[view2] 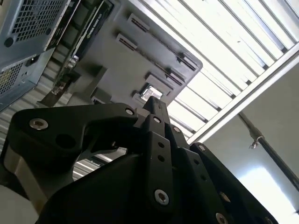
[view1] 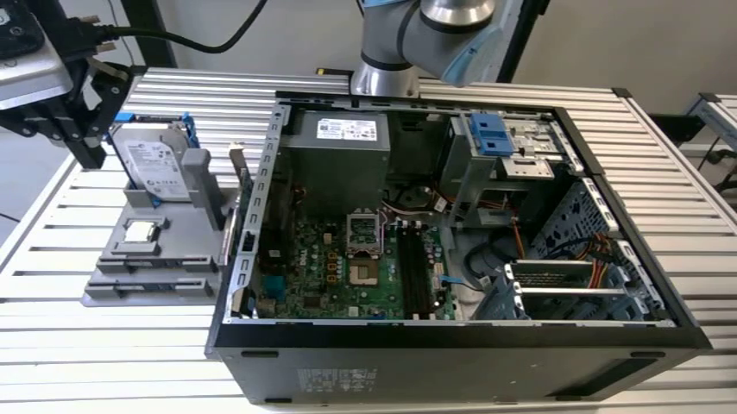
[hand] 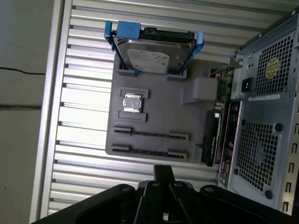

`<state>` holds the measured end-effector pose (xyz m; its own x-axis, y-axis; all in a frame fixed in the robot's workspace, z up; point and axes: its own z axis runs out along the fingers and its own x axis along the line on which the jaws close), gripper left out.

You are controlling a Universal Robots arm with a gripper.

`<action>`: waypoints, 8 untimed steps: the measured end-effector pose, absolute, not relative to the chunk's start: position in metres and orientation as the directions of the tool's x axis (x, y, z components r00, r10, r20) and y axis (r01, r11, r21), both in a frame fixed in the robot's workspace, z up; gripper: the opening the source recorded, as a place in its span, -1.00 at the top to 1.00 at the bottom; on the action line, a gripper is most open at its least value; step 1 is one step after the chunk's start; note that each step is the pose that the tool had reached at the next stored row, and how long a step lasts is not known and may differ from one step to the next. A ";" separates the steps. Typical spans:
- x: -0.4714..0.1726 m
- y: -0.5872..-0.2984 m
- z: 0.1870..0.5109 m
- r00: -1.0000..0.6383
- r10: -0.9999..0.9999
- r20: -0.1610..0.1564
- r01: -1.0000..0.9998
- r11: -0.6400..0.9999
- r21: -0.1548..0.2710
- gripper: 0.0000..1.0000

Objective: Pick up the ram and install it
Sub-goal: 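Pick up the ram and move it above insertion slot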

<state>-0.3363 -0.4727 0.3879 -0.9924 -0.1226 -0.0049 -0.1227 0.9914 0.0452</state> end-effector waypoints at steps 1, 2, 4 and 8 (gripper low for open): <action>-0.336 -0.473 0.388 -0.991 -0.134 -0.005 -0.134 0.990 0.045 1.00; -0.336 -0.473 0.388 -0.989 -0.146 -0.005 -0.146 0.988 0.045 1.00; -0.336 -0.473 0.388 -0.986 -0.170 -0.005 -0.170 0.985 0.044 1.00; -0.336 -0.473 0.388 -0.975 -0.221 -0.004 -0.221 0.974 0.042 1.00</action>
